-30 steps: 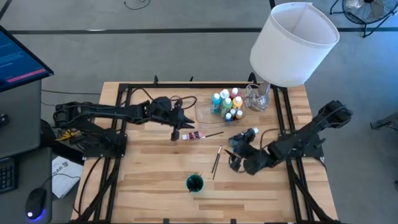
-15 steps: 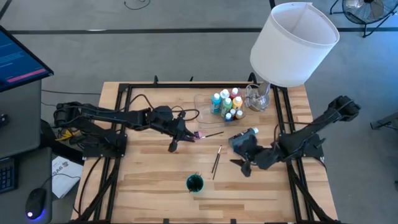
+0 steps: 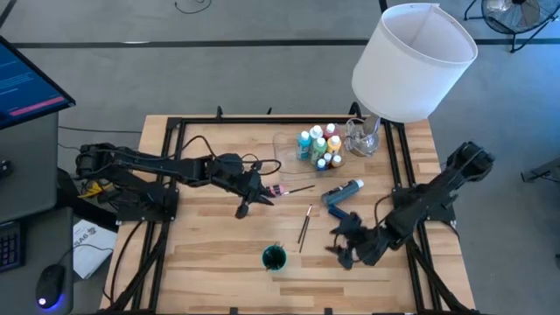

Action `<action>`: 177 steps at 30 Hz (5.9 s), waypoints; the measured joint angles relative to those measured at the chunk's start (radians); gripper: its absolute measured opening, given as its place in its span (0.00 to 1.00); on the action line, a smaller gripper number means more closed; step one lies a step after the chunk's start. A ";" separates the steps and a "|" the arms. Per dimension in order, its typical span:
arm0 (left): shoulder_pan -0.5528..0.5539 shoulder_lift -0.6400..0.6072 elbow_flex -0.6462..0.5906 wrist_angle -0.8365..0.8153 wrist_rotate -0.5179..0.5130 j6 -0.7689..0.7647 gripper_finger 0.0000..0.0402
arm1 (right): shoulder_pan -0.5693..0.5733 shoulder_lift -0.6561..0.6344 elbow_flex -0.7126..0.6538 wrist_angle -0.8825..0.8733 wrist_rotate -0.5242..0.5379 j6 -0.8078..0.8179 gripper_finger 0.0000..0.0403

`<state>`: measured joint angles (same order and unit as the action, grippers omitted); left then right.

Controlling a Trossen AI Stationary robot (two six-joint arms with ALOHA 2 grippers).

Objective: Pick & Place Paint Supplies
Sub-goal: Put the small blue paint bottle into the transparent bin

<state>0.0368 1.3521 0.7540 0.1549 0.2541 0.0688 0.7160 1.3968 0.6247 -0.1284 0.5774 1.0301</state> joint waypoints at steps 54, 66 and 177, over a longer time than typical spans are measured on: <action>-0.273 0.000 -0.042 0.033 -0.101 -0.097 0.00 | 0.071 0.114 0.068 -0.628 0.010 0.516 0.70; -0.273 0.000 -0.043 0.048 -0.105 -0.097 0.00 | 0.007 0.221 0.067 -0.601 -0.004 0.519 0.70; -0.250 0.054 -0.050 0.196 -0.841 0.896 0.45 | -0.484 0.241 0.663 -0.409 -0.143 -0.282 0.28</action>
<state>-0.2129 1.4063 0.7045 0.3506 -0.5870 0.9649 0.2322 1.6379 1.2881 -0.5373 0.4341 0.7483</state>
